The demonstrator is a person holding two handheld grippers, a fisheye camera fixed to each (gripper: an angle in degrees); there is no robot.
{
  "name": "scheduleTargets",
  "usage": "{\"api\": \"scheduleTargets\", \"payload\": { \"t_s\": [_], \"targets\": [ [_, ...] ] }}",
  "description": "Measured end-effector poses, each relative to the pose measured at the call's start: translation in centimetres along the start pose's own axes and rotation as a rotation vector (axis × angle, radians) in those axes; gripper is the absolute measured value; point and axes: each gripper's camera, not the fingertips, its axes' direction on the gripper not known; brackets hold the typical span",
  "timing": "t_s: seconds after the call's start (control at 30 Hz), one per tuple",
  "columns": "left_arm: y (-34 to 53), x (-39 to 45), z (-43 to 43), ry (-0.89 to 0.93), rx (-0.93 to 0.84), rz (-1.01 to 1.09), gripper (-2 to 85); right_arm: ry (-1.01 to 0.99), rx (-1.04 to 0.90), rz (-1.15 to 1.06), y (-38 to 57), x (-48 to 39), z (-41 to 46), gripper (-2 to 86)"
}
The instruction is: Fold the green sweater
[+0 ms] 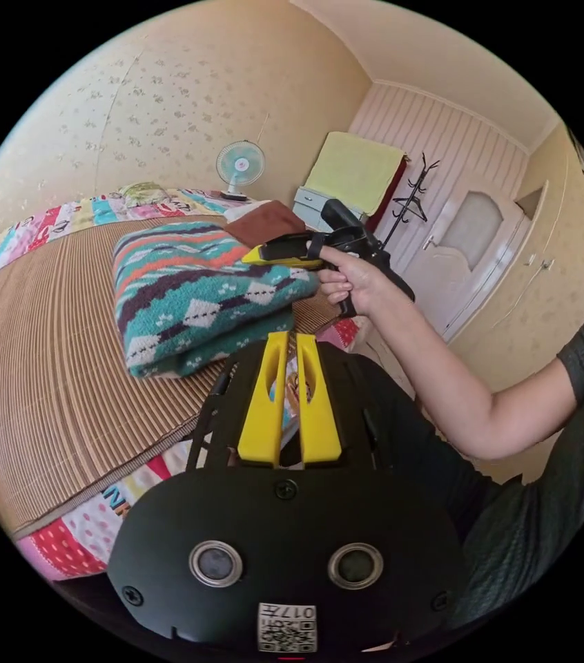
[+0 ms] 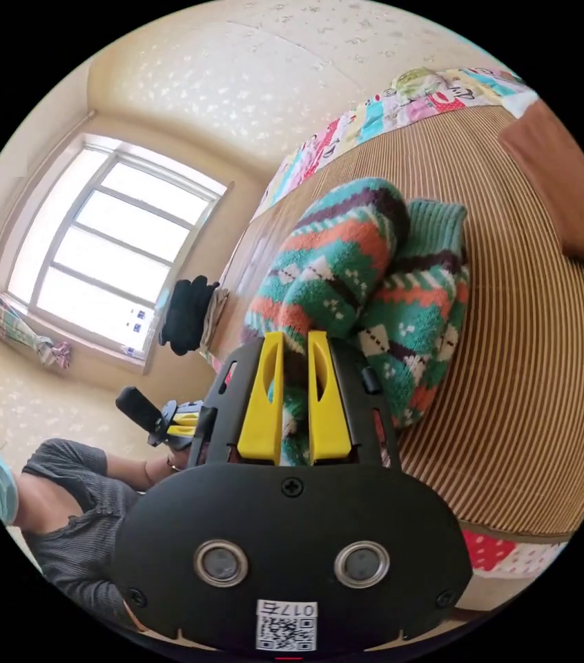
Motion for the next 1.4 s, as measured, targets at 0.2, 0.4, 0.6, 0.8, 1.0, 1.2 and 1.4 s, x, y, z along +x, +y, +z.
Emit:
{"api": "scheduleTargets", "payload": {
  "t_s": [0.2,0.4,0.6,0.8,1.0,1.2,1.4],
  "targets": [
    [-0.4,-4.1,-4.4,-0.063,0.152,-0.137,5.1,0.178,0.166,0.063,4.4,-1.2,-2.4,4.4],
    [0.2,-9.7,-6.4,0.011,0.2,-0.339,5.3,-0.062,0.207,0.298,8.7,7.3,-0.9,5.3],
    [0.6,-12.6,-6.4,0.143,0.189,-0.461,8.8,0.08,0.36,0.241,7.4,3.4,-5.0,9.0],
    [0.7,-12.9,-8.1,0.22,0.159,-0.46,8.8,0.076,0.275,0.288,2.7,5.9,-3.0,26.3],
    [4.0,-14.4,-15.9,0.113,0.246,-0.488,8.6,-0.009,-0.012,0.223,-3.4,5.9,7.8,22.4],
    [10.1,-17.0,-26.2,-0.032,0.444,-0.612,7.5,-0.019,-0.116,0.094,-9.0,-0.7,18.0,18.7],
    [14.7,-18.9,-32.8,-0.103,0.544,-0.699,7.5,-0.011,-0.34,-0.085,-15.4,-12.7,33.0,18.4]
  ]
}}
